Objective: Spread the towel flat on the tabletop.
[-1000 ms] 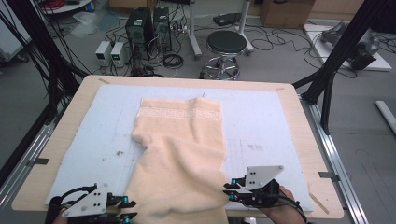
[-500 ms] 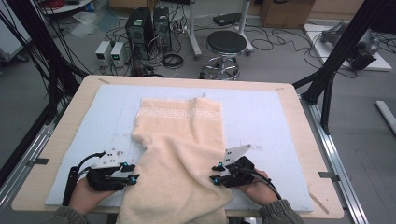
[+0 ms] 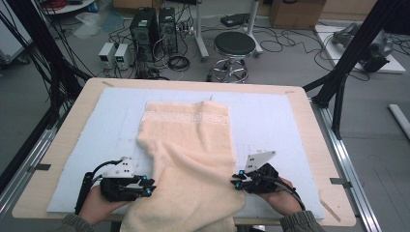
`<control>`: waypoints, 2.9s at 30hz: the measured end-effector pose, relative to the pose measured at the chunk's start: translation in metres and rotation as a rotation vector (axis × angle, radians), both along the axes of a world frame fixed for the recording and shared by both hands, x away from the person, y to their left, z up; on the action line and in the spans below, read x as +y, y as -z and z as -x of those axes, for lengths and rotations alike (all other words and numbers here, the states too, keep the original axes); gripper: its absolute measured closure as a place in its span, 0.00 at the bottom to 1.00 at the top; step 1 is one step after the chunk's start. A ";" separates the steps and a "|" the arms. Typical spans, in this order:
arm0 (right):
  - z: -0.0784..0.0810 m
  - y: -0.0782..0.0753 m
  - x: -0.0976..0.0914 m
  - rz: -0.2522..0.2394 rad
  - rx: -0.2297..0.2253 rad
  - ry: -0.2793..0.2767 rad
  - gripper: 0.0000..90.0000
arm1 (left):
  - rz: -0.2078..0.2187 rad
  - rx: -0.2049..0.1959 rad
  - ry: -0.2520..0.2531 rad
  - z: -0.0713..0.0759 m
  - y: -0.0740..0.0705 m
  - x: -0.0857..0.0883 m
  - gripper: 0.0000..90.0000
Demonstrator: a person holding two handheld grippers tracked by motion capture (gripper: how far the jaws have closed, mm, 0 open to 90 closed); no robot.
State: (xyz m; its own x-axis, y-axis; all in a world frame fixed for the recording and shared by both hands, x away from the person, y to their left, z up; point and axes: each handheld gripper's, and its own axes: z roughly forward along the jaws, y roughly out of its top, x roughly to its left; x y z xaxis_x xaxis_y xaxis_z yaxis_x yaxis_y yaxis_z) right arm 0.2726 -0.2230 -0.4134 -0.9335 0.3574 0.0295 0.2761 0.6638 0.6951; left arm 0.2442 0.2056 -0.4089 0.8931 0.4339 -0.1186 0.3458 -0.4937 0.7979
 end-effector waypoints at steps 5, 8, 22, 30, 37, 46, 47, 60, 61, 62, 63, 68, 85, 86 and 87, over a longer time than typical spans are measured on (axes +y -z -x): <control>-0.006 -0.010 -0.002 -0.086 -0.034 0.016 0.79 | 0.028 -0.032 -0.093 -0.010 -0.005 0.018 0.83; -0.012 -0.011 0.003 -0.089 -0.060 0.030 0.79 | 0.021 -0.030 -0.137 -0.019 -0.001 0.022 0.87; -0.038 0.015 0.024 -0.001 -0.032 0.056 0.71 | -0.109 0.015 -0.103 -0.048 0.023 -0.031 0.77; -0.044 0.022 0.028 0.014 0.000 0.062 0.71 | -0.136 -0.025 -0.130 -0.042 0.018 -0.027 0.95; -0.043 0.021 0.028 0.024 -0.004 0.061 0.71 | -0.108 -0.070 -0.215 -0.021 -0.005 0.022 0.95; -0.039 0.012 0.018 -0.024 -0.017 0.081 0.71 | -0.050 -0.063 -0.298 -0.010 -0.013 0.066 0.78; -0.038 0.012 0.018 -0.023 -0.015 0.081 0.71 | -0.047 -0.055 -0.305 -0.012 -0.010 0.065 0.78; -0.041 0.021 0.026 0.022 0.014 0.051 0.75 | -0.096 0.034 -0.167 -0.050 0.015 0.012 0.85; -0.041 0.021 0.026 0.022 0.016 0.054 0.75 | -0.093 0.034 -0.146 -0.049 0.015 0.008 0.85; -0.041 0.021 0.026 0.021 0.014 0.052 0.75 | -0.088 0.025 -0.133 -0.047 0.014 0.006 0.85; -0.041 0.021 0.026 0.023 0.005 0.048 0.75 | -0.076 0.005 -0.130 -0.046 0.012 0.007 0.84; -0.040 0.020 0.027 0.035 -0.016 0.043 0.75 | 0.009 -0.019 -0.238 -0.051 0.003 0.028 0.85; -0.049 0.021 0.025 0.000 0.013 0.065 0.96 | -0.170 -0.061 -0.314 -0.058 0.014 0.020 0.99; -0.049 0.020 0.024 0.000 0.005 0.065 0.97 | -0.163 -0.078 -0.338 -0.057 0.010 0.026 0.99; -0.047 0.018 0.022 -0.002 0.004 0.069 0.97 | -0.145 -0.086 -0.358 -0.055 0.006 0.031 0.99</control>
